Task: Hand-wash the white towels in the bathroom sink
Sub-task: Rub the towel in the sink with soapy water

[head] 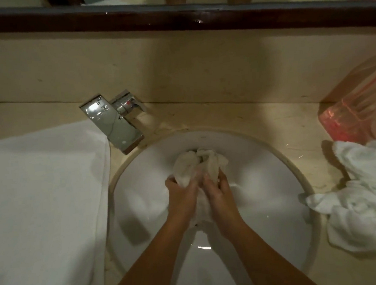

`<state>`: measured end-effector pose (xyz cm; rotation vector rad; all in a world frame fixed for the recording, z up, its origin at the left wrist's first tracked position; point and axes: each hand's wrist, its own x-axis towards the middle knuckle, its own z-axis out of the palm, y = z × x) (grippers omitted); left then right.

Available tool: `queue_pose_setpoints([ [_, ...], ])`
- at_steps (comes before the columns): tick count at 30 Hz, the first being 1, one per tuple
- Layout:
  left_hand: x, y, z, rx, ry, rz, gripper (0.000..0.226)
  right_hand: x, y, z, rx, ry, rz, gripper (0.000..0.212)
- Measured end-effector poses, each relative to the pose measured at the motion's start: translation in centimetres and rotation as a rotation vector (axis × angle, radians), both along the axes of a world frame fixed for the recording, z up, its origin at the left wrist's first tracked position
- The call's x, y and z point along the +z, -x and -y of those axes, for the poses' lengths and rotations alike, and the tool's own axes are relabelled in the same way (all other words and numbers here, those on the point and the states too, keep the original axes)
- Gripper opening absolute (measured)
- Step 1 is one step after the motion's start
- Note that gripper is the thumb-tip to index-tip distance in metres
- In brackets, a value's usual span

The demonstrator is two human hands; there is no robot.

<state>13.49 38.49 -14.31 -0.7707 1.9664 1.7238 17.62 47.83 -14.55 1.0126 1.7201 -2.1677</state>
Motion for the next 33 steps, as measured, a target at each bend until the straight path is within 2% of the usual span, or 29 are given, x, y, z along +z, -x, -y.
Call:
queue_pose_setpoints([
  [2,-0.5,-0.7,-0.1,-0.031,0.056,-0.094,0.082,-0.4,0.3,-0.2,-0.03,0.032,0.039,0.07],
  [5,-0.7,-0.7,0.7,-0.125,0.147,-0.144,0.051,-1.4,0.3,-0.8,-0.042,-0.011,0.153,0.056],
  [7,-0.5,-1.0,1.4,-0.157,0.15,-0.176,0.039,-1.6,-0.2,-1.4,-0.017,-0.087,0.209,0.054],
  [8,-0.6,-1.2,1.8,-0.136,0.133,-0.186,0.034,-1.4,-0.3,-1.9,-0.028,-0.135,0.208,0.046],
  [10,-0.9,-1.7,2.6,-0.053,0.107,-0.164,0.041,-0.7,-0.6,-3.4,-0.087,-0.234,0.183,0.027],
  [12,-1.0,-1.6,3.5,0.034,0.094,-0.11,0.052,-0.5,-1.1,-5.0,-0.04,-0.413,0.182,0.032],
  [14,-1.1,-1.1,4.2,0.061,0.078,-0.093,0.049,-0.4,-1.3,-5.9,0.017,-0.538,0.163,0.04],
  [17,-0.4,-0.9,3.1,0.036,0.022,-0.153,0.037,0.7,-0.2,-4.5,-0.039,-0.379,0.094,0.04],
  [20,0.0,-0.9,0.7,-0.009,0.043,-0.222,0.039,2.2,1.4,-0.6,-0.025,-0.169,0.08,0.052],
  [22,0.4,-0.7,-0.4,-0.042,0.057,-0.239,0.04,2.6,0.7,1.6,-0.012,-0.087,0.025,0.04],
  [24,0.3,-0.8,-0.8,-0.109,0.094,-0.253,0.037,2.5,0.1,1.7,-0.006,-0.147,-0.015,0.029],
  [26,0.3,-1.3,-1.3,-0.165,0.136,-0.278,0.035,2.1,1.2,0.4,-0.086,-0.224,0.013,0.025],
  [29,0.7,-0.7,-2.0,-0.171,0.198,-0.303,0.037,2.4,2.9,-0.1,-0.164,-0.164,0.073,0.023],
  [33,1.0,0.9,-0.8,-0.153,0.236,-0.3,0.04,3.5,-0.4,2.0,0.06,-0.359,-0.108,0.023],
])
